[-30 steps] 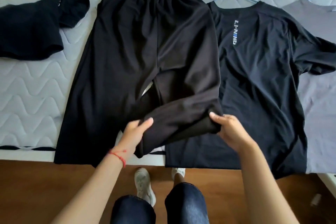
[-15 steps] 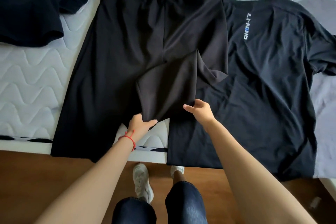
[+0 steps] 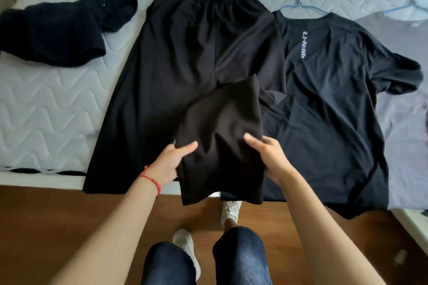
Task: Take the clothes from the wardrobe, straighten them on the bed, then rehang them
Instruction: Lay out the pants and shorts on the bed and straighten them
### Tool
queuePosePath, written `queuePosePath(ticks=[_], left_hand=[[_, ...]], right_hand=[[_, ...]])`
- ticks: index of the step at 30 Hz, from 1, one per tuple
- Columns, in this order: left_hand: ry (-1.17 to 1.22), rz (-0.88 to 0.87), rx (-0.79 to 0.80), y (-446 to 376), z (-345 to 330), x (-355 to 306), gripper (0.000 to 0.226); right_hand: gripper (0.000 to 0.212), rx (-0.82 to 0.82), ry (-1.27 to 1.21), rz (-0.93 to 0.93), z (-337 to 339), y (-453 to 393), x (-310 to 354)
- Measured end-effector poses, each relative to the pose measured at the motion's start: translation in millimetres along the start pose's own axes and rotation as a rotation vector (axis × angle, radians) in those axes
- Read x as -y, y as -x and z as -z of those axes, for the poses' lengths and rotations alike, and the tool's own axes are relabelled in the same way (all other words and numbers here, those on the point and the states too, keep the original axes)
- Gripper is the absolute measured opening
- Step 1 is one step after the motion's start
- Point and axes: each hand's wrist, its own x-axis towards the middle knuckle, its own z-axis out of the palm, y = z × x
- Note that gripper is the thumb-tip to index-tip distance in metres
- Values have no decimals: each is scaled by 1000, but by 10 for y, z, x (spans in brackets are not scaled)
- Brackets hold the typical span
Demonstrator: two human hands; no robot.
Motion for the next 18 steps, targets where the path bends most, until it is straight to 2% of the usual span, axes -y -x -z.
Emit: queuePosePath(ticks=[2,7,10,13,15,18], left_hand=[[-87,-20,-38,118,11,140,29],[-163,-65,-48,572,301,555,15],[-204,-93,17,949,442,859,20],[-295,-92,44,1144,590,1195,26],[-348,-74,-1,1185,692,1386,26],[-512,-12,-17,1199,838,1616,5]], right_hand=[[18,-129,124,25,-60,191,-158],[8,-277,91,92,-112,916,-624],[9,-326,82,143,-106,1428,-988],[7,-427,83,112,-100,1771,-1362],[10,-488,191,78,-72,1859,-1611],[10,-557,488,-81,-11,1907,-1945]])
